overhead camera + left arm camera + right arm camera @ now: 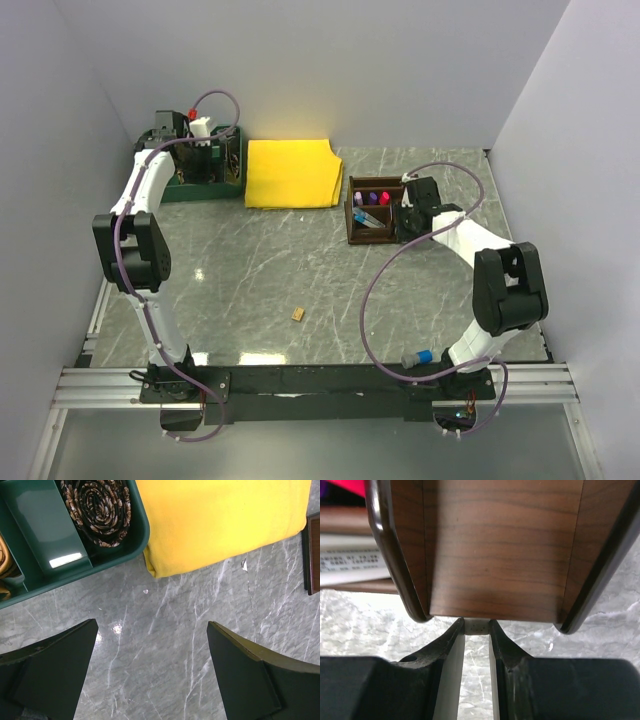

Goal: Sort the stationery into containers
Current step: Place the stationery in the storage box, then pick up the stationery from the center of the board, then place the stationery in the storage box.

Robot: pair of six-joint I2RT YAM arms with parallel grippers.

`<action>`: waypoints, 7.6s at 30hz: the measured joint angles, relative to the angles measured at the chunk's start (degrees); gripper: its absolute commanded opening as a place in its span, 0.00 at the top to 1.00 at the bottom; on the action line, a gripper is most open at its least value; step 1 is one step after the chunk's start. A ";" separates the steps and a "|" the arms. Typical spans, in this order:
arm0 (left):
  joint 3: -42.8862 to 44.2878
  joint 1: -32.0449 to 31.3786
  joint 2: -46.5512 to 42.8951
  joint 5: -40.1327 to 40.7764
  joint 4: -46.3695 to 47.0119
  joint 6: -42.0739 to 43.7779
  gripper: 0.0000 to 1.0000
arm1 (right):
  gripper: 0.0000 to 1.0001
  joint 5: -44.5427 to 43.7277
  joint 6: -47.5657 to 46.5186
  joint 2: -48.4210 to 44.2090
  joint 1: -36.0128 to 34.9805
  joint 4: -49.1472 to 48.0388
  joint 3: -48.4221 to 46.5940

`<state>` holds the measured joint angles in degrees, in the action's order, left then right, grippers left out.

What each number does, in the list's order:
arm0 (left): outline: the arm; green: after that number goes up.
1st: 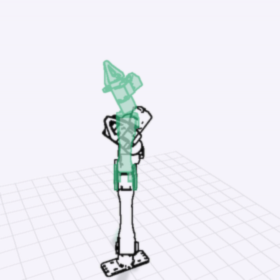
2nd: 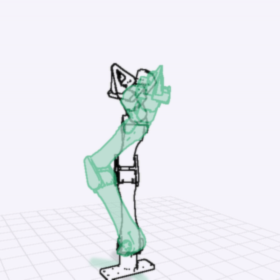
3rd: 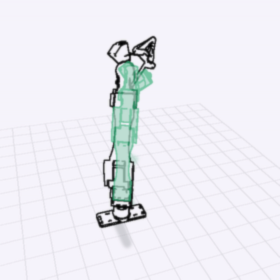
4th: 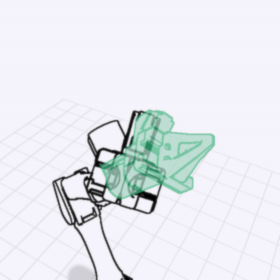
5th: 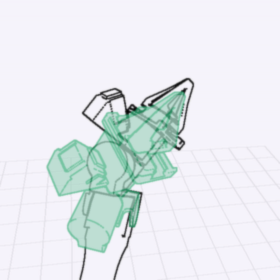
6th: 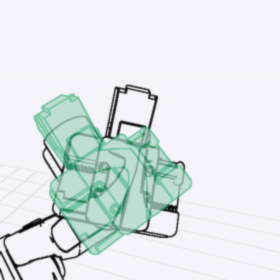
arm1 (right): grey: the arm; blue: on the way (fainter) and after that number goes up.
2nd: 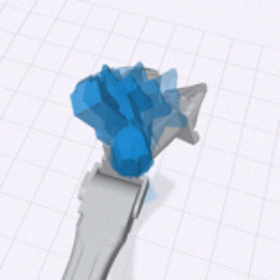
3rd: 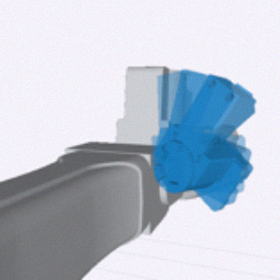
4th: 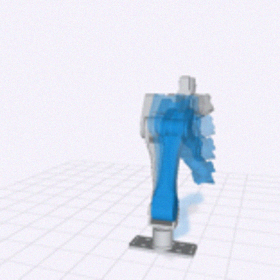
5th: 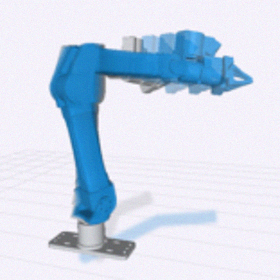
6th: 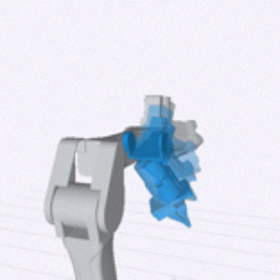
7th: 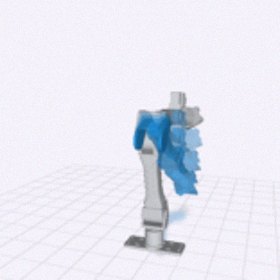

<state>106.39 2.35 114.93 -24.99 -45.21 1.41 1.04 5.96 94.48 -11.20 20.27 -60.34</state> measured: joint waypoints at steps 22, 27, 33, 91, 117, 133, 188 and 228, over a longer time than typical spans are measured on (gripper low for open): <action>-1.03 0.00 0.20 -0.02 0.15 -0.02 0.01 | 0.96 -3.54 2.99 2.36 -1.95 -2.08 -0.52; -1.16 0.00 0.20 -0.02 0.17 -0.02 0.01 | 0.86 -4.33 2.93 2.43 -2.19 -2.12 -0.55; -1.18 0.00 0.20 -0.07 0.15 -0.07 0.01 | 0.62 -5.29 2.49 2.43 -2.49 -2.16 -0.55; -24.55 1.79 -16.44 0.61 5.33 -0.04 0.01 | 0.37 32.35 -107.56 19.45 -39.15 38.49 -25.94; -26.56 4.70 -16.76 0.37 6.60 -0.63 0.01 | 0.47 32.89 -110.86 24.94 -42.16 41.27 -29.70; -28.59 4.98 -18.29 0.15 7.28 -0.63 0.01 | 0.53 33.16 -109.59 27.39 -42.95 42.01 -30.40; 1.31 -1.90 5.03 -19.19 5.57 -7.98 0.01 | 1.00 3.08 -8.09 -13.92 -7.63 4.46 4.55; 1.33 -2.08 5.03 -17.62 5.51 -7.30 0.01 | 1.00 -12.37 7.15 2.43 -5.84 -3.82 -1.36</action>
<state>107.72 0.27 119.96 -42.61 -39.70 -5.89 -11.33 13.10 96.90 -17.04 16.45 -61.69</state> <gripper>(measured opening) 0.995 0.316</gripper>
